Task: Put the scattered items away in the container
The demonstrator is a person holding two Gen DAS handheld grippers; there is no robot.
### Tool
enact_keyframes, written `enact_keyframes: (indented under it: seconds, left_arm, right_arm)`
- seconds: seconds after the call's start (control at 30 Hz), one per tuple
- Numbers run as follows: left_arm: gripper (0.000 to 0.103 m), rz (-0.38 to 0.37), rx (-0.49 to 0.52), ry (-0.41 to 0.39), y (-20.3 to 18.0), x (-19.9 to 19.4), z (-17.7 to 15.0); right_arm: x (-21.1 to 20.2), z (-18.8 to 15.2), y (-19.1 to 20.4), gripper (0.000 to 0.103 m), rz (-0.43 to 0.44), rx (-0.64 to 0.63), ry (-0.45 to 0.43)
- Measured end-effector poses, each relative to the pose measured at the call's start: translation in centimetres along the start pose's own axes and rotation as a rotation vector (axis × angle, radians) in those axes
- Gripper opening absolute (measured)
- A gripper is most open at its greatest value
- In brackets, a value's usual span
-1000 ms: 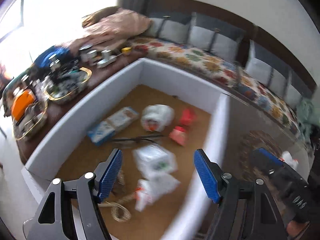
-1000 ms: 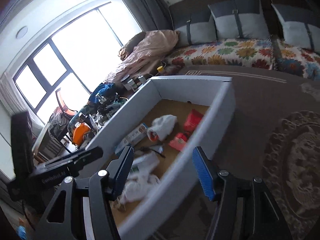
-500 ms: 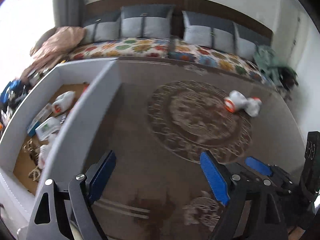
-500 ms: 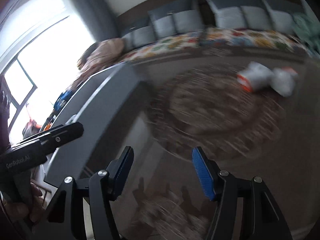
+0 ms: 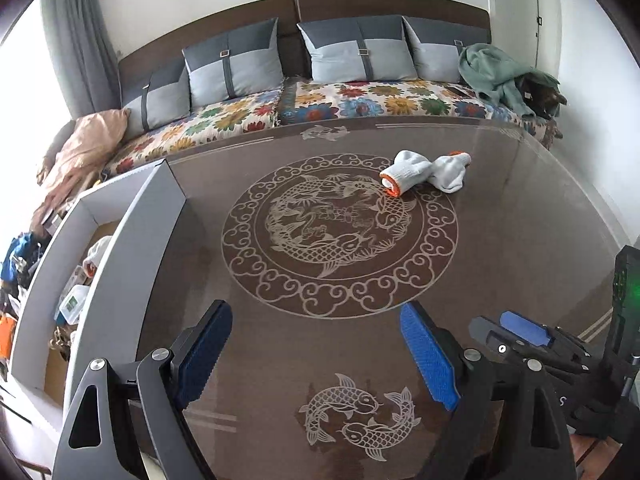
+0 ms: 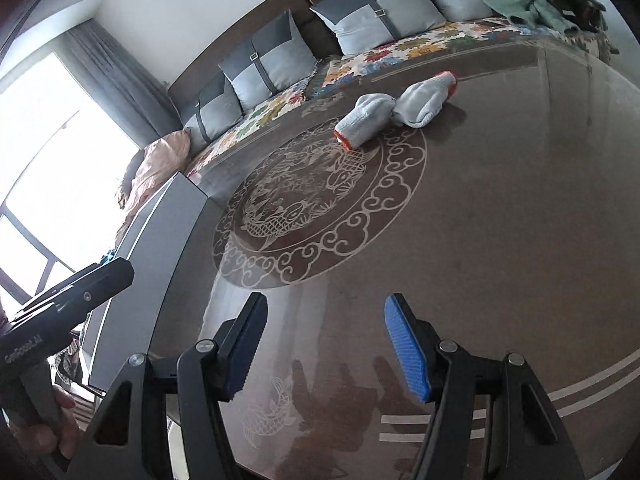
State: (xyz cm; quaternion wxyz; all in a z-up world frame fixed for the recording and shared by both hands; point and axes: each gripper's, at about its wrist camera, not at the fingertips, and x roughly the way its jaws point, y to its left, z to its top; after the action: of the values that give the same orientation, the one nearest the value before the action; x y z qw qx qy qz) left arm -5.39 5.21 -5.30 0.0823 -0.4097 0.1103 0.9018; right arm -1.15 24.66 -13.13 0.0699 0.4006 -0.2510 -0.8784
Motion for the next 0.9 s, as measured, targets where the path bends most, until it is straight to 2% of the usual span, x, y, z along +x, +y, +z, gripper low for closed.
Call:
enact_keyframes:
  seconds: [0.9]
  left_arm:
    - [0.086,0.008,0.008,0.024,0.0,1.3,-0.7]
  right_arm:
    - [1.0,-0.9,-0.4,0.062,-0.025,0.009,0.023]
